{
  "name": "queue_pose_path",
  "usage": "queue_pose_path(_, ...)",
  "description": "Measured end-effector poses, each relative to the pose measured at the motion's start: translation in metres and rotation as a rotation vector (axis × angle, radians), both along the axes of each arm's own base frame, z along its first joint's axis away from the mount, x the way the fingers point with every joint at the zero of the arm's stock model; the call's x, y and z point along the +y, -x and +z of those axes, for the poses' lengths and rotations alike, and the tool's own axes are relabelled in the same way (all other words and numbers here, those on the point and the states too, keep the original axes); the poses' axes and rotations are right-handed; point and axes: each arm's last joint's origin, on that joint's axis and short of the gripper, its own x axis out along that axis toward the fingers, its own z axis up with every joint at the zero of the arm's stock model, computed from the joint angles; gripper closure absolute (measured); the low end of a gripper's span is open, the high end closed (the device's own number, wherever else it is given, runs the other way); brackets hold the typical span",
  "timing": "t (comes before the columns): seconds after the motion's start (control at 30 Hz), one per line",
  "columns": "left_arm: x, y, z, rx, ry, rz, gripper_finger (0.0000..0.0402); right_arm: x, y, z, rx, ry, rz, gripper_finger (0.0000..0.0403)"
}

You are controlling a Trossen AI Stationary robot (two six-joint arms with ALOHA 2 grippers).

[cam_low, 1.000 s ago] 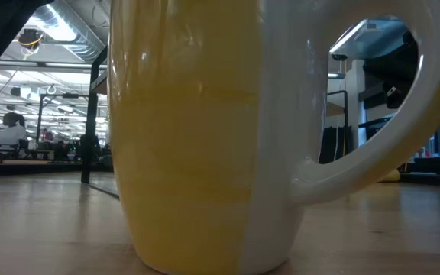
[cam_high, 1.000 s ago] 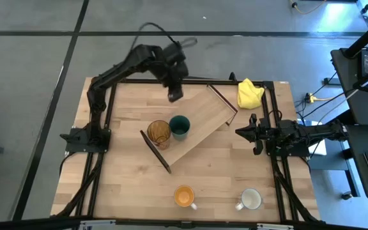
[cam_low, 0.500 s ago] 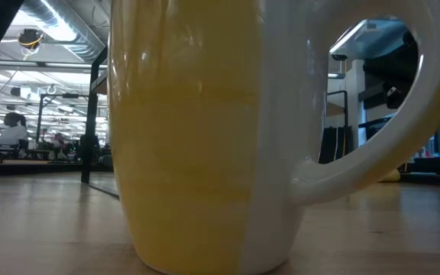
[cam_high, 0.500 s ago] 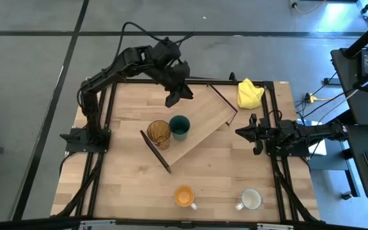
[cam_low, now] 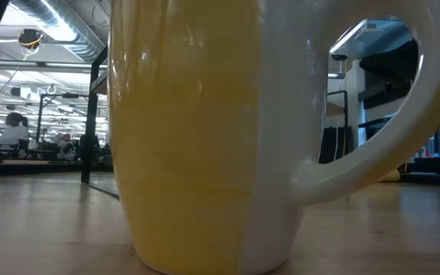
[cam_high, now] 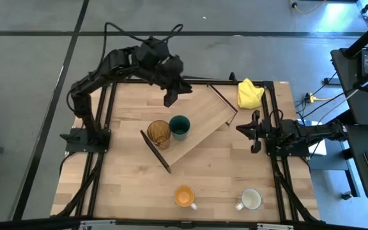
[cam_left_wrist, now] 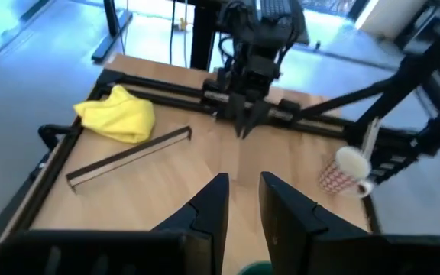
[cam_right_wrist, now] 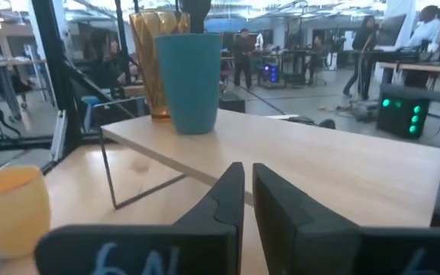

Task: Stack small to large cups/mugs on shelf
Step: Put the yellow mug on the shelf

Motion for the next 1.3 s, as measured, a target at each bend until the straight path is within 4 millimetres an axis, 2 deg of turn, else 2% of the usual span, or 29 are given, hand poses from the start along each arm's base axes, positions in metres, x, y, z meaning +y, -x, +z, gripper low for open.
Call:
queue_pose_path(0.3,-0.012,0.001,0.002,-0.006,0.026,-0.03,0.0333,0.0,0.0,0.0,0.007,0.016,-0.001,0.037)
queue_pose_path(0.43,-0.017,-0.004,0.008,-0.077,0.03,-0.039,0.0333,0.0,0.0,-0.001,0.007,0.016,-0.001,0.037)
queue_pose_path(0.53,-0.025,-0.005,0.015,-0.139,-0.043,-0.095,0.0336,0.0,0.0,-0.001,0.007,0.014,-0.001,0.037)
queue_pose_path(0.63,-0.039,0.01,0.026,-0.175,-0.126,-0.169,0.0345,0.0,0.0,-0.001,0.007,0.014,0.0,0.037)
queue_pose_path(0.8,-0.056,0.053,0.045,-0.187,-0.157,-0.144,0.0365,0.0,0.0,0.0,0.004,0.018,0.0,0.037)
queue_pose_path(1.0,-0.087,0.104,0.06,-0.186,-0.047,-0.126,0.0386,0.0,0.0,0.002,-0.016,0.016,0.0,0.037)
queue_pose_path(1.07,-0.096,0.116,0.056,-0.116,-0.031,-0.044,0.0395,0.0,0.0,0.002,-0.016,0.015,0.001,0.037)
queue_pose_path(1.2,-0.107,0.134,0.035,0.106,-0.025,0.21,0.0399,0.0,0.0,0.002,-0.016,0.012,0.002,0.037)
queue_pose_path(1.3,-0.116,0.132,0.03,0.109,-0.02,0.275,0.0399,0.0,0.0,0.002,-0.019,0.011,0.015,0.037)
